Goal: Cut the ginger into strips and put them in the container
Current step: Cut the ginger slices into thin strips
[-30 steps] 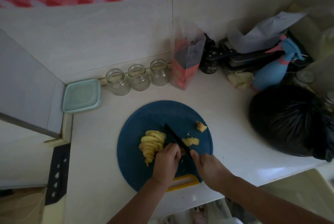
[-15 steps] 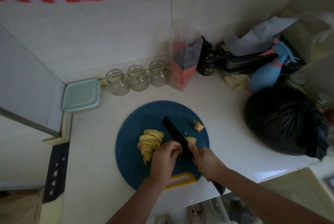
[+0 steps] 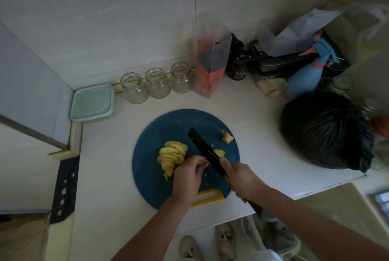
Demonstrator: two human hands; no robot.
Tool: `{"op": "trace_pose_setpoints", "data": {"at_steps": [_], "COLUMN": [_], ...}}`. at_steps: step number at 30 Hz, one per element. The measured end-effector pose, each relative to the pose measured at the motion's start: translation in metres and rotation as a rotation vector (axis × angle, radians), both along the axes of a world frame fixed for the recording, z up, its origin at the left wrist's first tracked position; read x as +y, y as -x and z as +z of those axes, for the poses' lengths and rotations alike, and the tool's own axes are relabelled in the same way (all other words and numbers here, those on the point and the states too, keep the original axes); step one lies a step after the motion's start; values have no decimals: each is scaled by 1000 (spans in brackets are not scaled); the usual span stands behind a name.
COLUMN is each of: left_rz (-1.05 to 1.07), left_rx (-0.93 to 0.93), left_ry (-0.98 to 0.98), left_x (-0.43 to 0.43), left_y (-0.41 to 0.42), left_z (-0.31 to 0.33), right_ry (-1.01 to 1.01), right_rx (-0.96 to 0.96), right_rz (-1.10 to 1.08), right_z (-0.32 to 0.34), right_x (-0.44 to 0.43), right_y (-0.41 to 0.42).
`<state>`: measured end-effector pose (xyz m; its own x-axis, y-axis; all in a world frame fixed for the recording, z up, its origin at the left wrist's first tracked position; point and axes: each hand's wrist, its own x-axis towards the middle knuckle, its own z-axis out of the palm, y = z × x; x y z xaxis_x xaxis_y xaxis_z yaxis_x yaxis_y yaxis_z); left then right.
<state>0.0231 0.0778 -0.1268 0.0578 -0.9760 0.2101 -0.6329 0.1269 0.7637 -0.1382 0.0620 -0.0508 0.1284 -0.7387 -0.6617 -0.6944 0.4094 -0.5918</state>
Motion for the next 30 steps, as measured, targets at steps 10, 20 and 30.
{"op": "trace_pose_setpoints", "data": {"at_steps": [10, 20, 30], "left_rz": [13, 10, -8], "left_rx": [-6, -19, -99], "left_ry": [-21, -58, 38], "left_x": [0, 1, -1], "left_y": [1, 1, -1], "left_z": [0, 1, 2], "right_ry": [-44, -83, -47], "right_rx": [-72, -91, -11], "right_rz": [-67, -87, -4], "right_z": [0, 2, -4], "right_x": [3, 1, 1], "right_y": [-6, -8, -14]}}
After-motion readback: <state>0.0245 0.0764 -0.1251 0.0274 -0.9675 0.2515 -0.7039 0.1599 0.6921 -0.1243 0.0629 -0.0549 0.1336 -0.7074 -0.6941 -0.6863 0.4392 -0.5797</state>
